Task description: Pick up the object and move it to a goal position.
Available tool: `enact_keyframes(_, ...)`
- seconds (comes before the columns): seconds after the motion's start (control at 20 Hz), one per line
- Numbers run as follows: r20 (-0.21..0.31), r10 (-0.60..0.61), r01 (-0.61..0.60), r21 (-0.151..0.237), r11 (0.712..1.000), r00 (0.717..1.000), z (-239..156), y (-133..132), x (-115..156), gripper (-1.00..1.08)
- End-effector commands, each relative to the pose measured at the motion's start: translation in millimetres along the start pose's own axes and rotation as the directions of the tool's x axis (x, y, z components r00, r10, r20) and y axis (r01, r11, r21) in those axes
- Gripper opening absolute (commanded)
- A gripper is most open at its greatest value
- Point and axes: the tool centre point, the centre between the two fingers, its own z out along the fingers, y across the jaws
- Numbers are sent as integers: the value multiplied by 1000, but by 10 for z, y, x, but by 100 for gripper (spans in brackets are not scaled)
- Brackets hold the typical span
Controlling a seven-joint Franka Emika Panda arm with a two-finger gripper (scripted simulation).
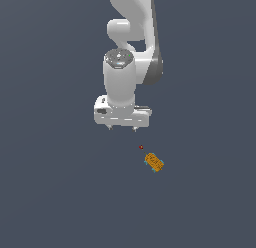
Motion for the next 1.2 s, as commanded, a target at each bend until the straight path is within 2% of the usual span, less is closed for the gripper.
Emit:
enact_keyframes(0.0, 0, 0, 0, 0, 1000, 1000, 0, 0, 0, 100)
enact_keyframes(0.45, 40, -61, 62, -21, 998, 997, 156, -58, -101, 100)
enact_keyframes(0.8, 39, -64, 64, -20, 998, 997, 155, -62, -93, 100)
enact_keyframes(1.15, 39, -147, 148, -19, 989, 988, 244, -182, -11, 100)
